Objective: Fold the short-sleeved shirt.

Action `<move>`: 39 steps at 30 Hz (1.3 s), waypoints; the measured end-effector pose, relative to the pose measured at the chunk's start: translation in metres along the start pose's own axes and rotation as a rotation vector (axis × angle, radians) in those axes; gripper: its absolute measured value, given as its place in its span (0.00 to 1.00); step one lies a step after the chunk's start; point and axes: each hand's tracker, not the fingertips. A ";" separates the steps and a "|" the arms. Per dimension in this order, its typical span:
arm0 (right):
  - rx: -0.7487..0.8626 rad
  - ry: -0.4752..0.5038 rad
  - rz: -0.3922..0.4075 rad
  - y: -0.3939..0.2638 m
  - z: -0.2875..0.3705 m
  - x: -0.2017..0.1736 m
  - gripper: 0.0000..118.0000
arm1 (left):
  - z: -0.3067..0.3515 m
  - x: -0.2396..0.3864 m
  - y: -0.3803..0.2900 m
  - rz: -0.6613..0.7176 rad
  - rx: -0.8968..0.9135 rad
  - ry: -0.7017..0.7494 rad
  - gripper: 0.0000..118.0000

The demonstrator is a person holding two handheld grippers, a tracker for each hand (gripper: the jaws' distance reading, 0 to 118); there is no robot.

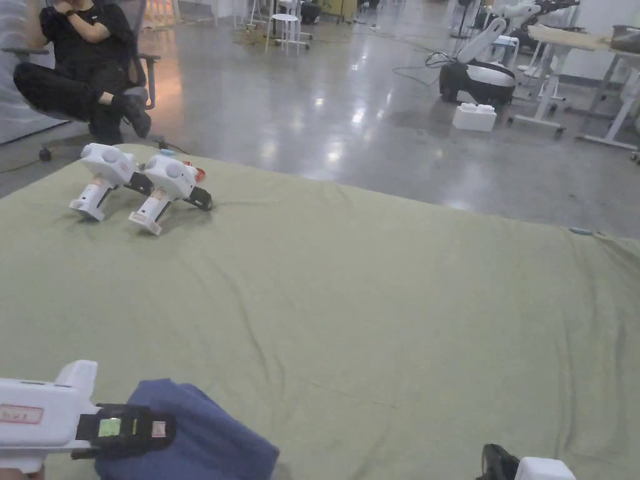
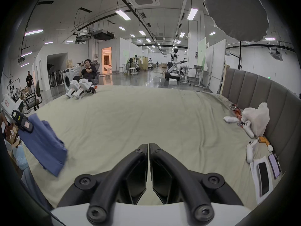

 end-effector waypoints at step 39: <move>0.030 -0.053 -0.053 0.012 0.006 0.029 0.01 | 0.106 -0.009 0.028 -0.183 0.371 0.838 0.62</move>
